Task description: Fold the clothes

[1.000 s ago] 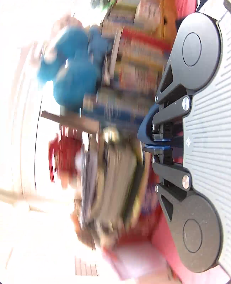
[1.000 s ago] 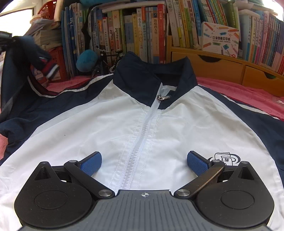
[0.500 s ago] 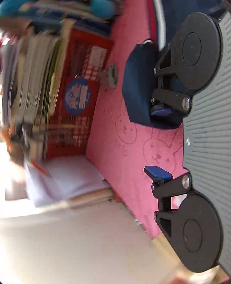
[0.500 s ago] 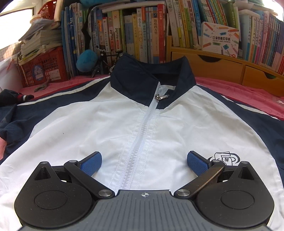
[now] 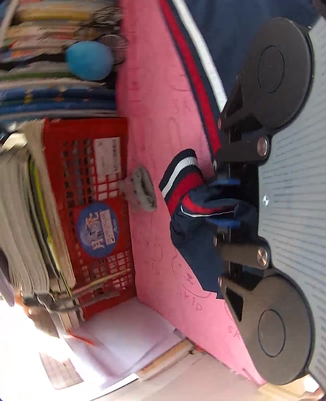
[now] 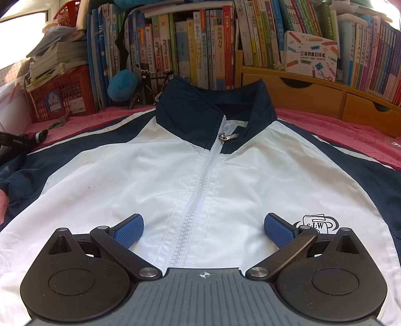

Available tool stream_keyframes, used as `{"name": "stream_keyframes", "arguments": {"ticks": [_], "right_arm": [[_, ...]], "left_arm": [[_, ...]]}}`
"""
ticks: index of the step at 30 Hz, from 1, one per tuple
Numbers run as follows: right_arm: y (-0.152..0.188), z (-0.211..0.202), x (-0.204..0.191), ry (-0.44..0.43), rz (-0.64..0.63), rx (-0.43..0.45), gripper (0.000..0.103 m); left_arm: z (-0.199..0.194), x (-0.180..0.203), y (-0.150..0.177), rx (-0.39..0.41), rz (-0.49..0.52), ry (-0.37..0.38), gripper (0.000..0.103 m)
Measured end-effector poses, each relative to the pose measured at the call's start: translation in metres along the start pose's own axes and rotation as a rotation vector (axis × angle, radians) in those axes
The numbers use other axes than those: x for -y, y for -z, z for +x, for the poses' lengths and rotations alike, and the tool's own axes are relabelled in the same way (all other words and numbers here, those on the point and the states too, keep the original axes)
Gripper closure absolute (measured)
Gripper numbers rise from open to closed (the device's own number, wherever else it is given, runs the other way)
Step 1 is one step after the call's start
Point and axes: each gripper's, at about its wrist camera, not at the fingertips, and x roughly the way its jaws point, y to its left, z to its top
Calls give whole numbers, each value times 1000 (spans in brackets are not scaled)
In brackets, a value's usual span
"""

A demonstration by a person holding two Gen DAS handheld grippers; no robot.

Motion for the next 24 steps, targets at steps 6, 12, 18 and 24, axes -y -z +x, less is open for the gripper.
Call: {"name": "stream_keyframes", "arguments": {"ticks": [6,12,18,24], "right_arm": [[1,-4,7,-28,41,22,0],[6,-34,40,-187,183,139,7],[20,-117,84,-284,155,380,2],[34,-115,90,-265,115,284,0]], "left_arm": [[-101,-13,-38,206,-206,706,88],[-200,60,-61,230,15,1278,72],[-231,148,-39,200,276,1451,26],[-208,179,-8,100,367,1116,26]]}}
